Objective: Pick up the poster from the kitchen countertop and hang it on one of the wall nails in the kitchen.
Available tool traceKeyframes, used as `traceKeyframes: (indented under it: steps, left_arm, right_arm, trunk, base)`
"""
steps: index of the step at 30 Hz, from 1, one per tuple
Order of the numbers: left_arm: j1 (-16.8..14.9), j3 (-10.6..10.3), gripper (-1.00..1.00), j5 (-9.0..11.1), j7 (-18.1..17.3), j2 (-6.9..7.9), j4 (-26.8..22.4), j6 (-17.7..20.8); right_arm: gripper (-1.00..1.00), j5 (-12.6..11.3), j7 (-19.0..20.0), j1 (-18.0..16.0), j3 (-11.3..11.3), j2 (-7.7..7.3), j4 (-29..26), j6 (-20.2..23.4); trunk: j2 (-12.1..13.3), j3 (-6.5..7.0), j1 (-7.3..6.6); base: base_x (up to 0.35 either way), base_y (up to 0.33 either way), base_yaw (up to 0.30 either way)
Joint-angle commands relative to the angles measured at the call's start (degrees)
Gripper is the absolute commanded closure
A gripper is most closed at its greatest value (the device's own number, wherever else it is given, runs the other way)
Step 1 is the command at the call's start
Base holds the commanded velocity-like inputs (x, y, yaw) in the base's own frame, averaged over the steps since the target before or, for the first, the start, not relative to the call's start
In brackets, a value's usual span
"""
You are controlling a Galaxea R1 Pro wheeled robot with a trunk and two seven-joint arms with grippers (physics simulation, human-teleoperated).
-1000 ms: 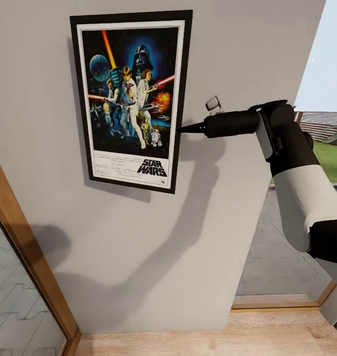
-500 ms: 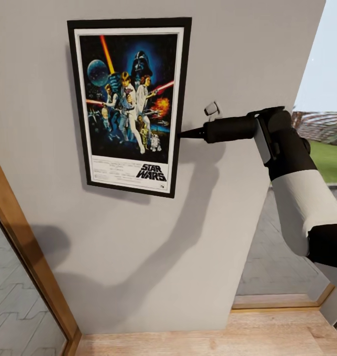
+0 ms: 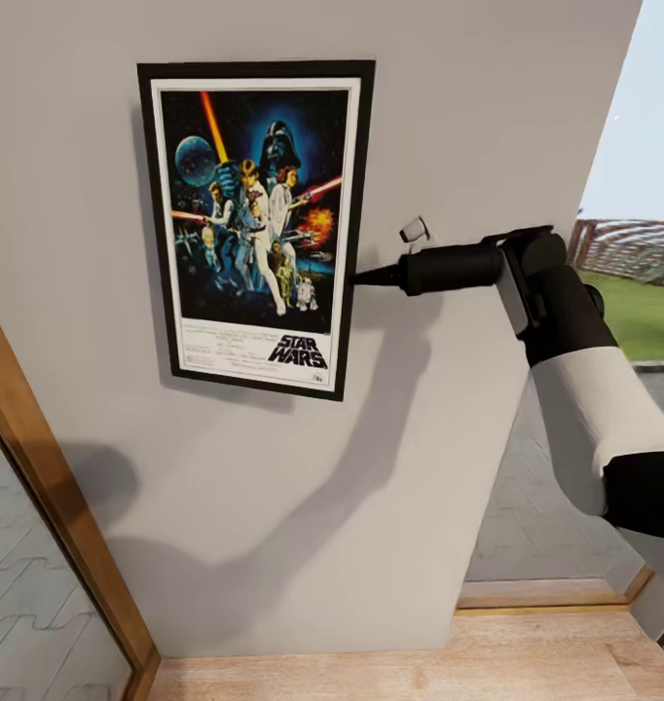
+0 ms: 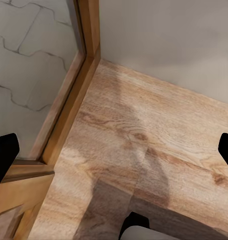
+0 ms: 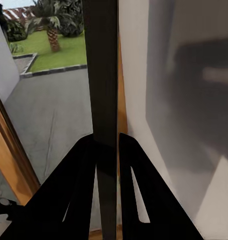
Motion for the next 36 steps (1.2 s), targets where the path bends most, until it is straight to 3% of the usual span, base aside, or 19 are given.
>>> traceKeyframes:
  steps: [1,9,36]
  left_arm:
    - [0.0,0.2,-1.00,0.0,-0.3,-0.03,-0.1,0.1]
    - [0.0,0.2,-1.00,0.0,-0.3,-0.03,-0.1,0.1]
    - [0.0,0.2,-1.00,0.0,-0.3,-0.03,-0.2,0.1]
  right_arm:
    - [1.00,-0.5,0.0,0.4,0.2,-0.07,-0.1,0.3]
    - [1.00,-0.5,0.1,1.6,0.2,-0.07,-0.1,-1.8]
    - [1.00,-0.5,-0.1,1.9,0.2,-0.07,-0.2,-1.6]
  trunk:
    - [-0.1,-0.12,0.04]
    - [-0.1,-0.12,0.04]
    - [-0.1,-0.12,0.04]
  base:
    - [0.000,0.000,0.000]
    - [0.000,0.000,0.000]
    - [0.000,0.000,0.000]
